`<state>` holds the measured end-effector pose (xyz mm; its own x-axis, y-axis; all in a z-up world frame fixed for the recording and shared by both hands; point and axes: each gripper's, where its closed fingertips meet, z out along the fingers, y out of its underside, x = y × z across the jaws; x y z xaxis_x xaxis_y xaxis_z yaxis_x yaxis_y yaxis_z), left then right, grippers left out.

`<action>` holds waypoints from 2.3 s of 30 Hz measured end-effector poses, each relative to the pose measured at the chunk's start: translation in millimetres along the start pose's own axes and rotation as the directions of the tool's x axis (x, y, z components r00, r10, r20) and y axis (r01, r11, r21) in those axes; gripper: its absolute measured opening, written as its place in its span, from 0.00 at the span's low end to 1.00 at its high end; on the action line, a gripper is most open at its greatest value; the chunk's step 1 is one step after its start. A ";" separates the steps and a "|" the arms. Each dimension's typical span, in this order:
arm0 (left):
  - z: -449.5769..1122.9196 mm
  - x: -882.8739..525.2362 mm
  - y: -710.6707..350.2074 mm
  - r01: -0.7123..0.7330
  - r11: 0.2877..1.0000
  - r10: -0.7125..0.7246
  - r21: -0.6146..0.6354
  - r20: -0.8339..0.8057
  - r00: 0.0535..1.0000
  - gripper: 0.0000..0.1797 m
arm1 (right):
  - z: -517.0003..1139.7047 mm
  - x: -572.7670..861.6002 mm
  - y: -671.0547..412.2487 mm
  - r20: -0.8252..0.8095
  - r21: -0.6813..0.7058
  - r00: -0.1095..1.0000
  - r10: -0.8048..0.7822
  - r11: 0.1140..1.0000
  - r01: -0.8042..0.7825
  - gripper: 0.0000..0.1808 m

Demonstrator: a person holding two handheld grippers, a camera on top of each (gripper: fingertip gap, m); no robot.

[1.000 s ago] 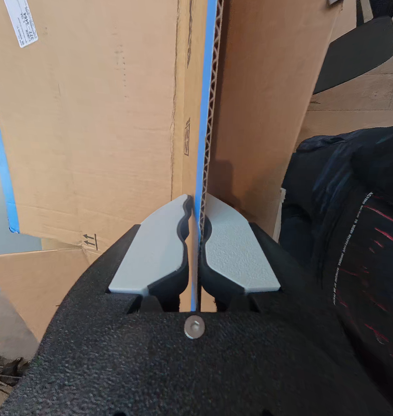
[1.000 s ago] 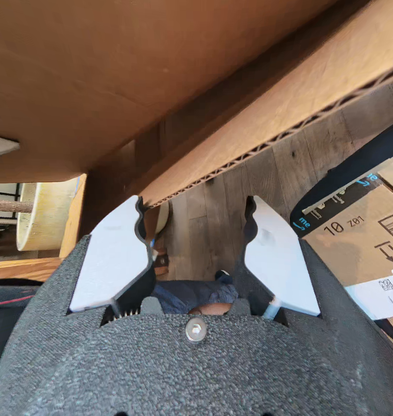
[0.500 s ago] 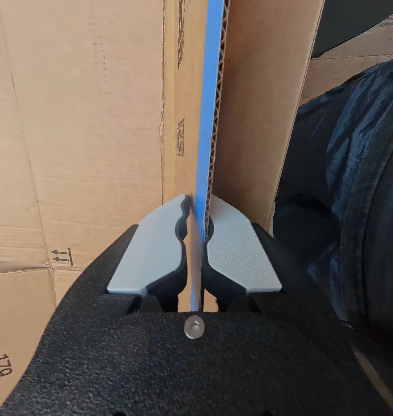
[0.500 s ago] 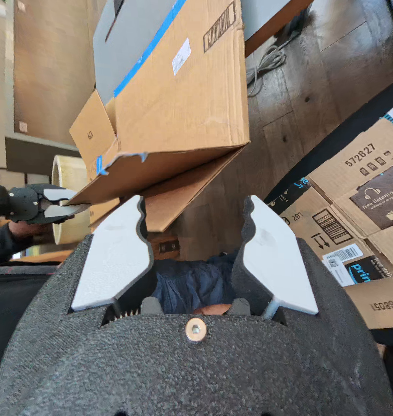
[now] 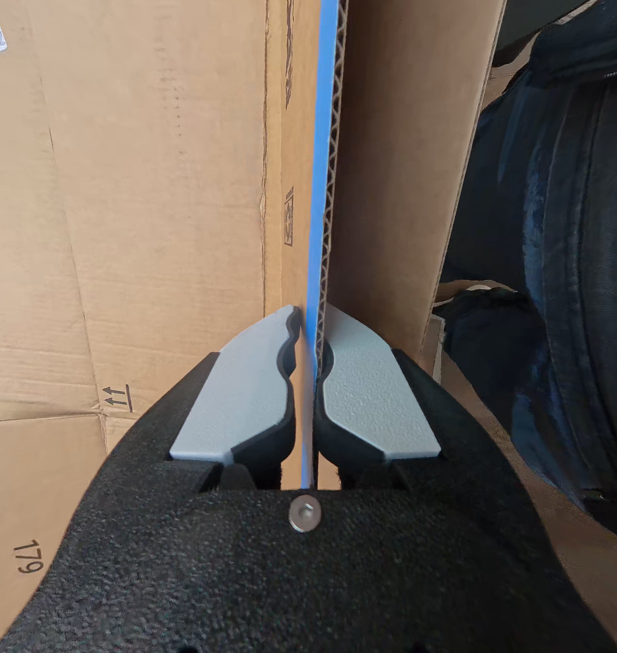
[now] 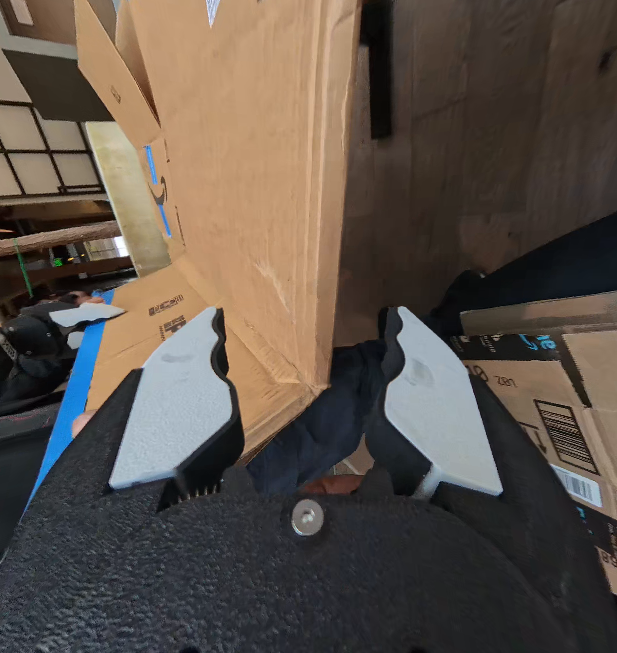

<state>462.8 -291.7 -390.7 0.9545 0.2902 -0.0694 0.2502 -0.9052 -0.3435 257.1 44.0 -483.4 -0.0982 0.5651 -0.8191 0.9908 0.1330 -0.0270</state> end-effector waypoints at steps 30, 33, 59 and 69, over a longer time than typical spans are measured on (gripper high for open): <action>10.2 11.1 -42.2 -0.011 1.000 0.017 0.027 -0.200 0.980 0.34 | -53.2 -87.8 -44.3 0.155 0.270 0.980 -0.124 0.960 0.079 0.06; 12.4 20.7 -35.3 0.030 1.000 -0.027 0.009 -0.240 0.970 0.39 | -57.5 -93.1 -49.5 0.128 0.271 0.984 -0.120 0.959 0.081 0.06; -26.0 -175.7 391.3 0.953 0.032 -0.984 0.302 -0.157 0.082 0.61 | -87.9 -166.3 -72.4 -0.069 0.228 0.977 -0.204 0.950 0.214 0.08; 34.7 -193.8 454.0 0.992 -0.129 -0.913 -0.015 -0.389 -0.125 0.66 | -89.5 -184.2 -65.8 -0.140 0.194 0.972 -0.190 0.957 0.215 0.09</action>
<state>385.8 -748.1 -565.7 -0.2841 0.6695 0.6864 0.9166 0.3997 -0.0105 201.6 4.0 -279.4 -0.2971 0.6377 -0.7107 0.9453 0.0913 -0.3132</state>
